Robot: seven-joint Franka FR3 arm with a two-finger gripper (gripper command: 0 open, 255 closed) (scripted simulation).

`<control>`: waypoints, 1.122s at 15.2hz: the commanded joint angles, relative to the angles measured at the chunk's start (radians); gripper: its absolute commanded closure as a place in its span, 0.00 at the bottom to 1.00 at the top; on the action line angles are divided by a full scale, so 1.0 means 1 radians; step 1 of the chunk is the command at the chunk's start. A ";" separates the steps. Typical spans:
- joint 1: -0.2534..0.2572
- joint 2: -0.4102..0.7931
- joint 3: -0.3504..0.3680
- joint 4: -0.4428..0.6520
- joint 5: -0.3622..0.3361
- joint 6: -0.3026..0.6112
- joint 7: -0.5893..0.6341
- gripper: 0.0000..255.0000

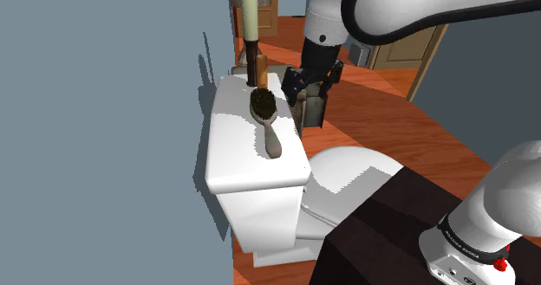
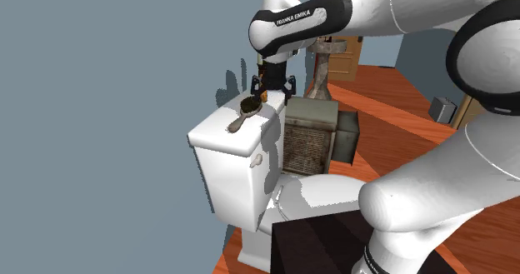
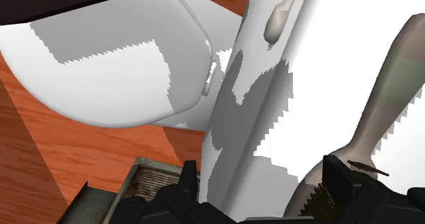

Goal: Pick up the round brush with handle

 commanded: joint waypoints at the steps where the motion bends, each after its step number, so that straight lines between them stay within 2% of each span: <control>1: -0.004 0.051 0.050 0.036 -0.024 0.026 0.072 0.00; 7: -0.025 0.249 0.178 0.201 -0.162 0.061 0.277 0.00; 16: -0.024 0.266 0.184 0.114 -0.178 0.160 0.300 0.00; 17: -0.024 0.263 0.183 0.109 -0.176 0.162 0.298 1.00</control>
